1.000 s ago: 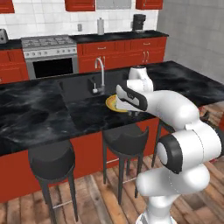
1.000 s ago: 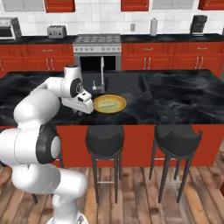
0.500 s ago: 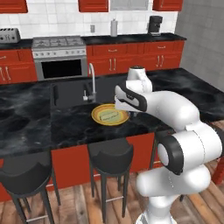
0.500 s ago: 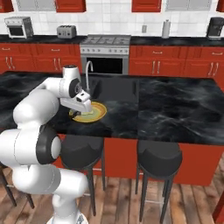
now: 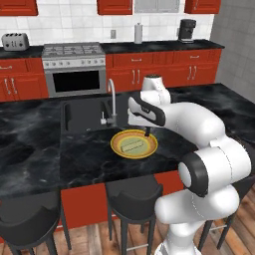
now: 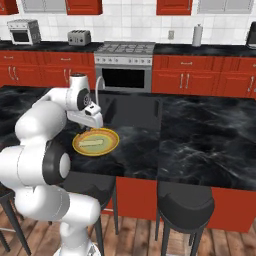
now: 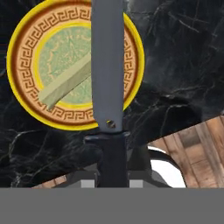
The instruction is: Retrieve the butter from the fridge and place it on a plate on the dining table. Then retrieve the butter knife by the fridge and place it near the plate.
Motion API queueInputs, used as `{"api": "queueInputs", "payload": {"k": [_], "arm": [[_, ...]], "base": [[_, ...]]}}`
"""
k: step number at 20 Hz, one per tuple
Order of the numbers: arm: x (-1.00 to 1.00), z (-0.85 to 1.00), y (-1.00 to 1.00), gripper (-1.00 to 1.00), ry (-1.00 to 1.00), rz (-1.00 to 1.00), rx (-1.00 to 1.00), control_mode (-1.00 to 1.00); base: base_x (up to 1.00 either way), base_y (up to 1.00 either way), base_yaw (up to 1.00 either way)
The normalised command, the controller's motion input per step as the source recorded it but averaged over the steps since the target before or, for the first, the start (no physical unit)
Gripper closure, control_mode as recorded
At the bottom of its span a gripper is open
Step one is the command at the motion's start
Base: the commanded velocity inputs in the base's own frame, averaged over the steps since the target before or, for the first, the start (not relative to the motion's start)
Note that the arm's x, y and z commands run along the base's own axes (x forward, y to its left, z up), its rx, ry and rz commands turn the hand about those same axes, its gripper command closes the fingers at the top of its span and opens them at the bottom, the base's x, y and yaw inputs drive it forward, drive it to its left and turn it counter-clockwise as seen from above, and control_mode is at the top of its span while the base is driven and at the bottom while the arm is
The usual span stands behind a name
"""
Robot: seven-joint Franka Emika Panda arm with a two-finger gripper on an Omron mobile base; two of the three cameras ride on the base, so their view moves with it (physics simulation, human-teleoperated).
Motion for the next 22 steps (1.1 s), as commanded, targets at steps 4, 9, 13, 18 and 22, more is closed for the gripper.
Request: {"api": "queueInputs", "payload": {"k": [4, 9, 13, 18, 22], "arm": [[0.0, 0.0, 0.0, 1.0, 0.0, 0.0, 0.0, 1.0], [0.25, 0.0, -0.82, 1.0, 0.0, 0.05, 0.06, -1.0], [0.44, -0.06, -1.0, 1.0, 0.01, 0.13, 0.03, -1.0], [0.34, -0.53, -0.9, 1.0, 0.02, 0.16, 0.0, -1.0], [0.14, -0.63, -0.38, 1.0, 0.0, 0.13, 0.0, -1.0]], "base": [[0.04, -0.09, 0.0], [0.0, 0.0, 0.0], [0.0, 0.0, 0.0], [0.0, 0.0, 0.0], [0.0, 0.0, 0.0]]}}
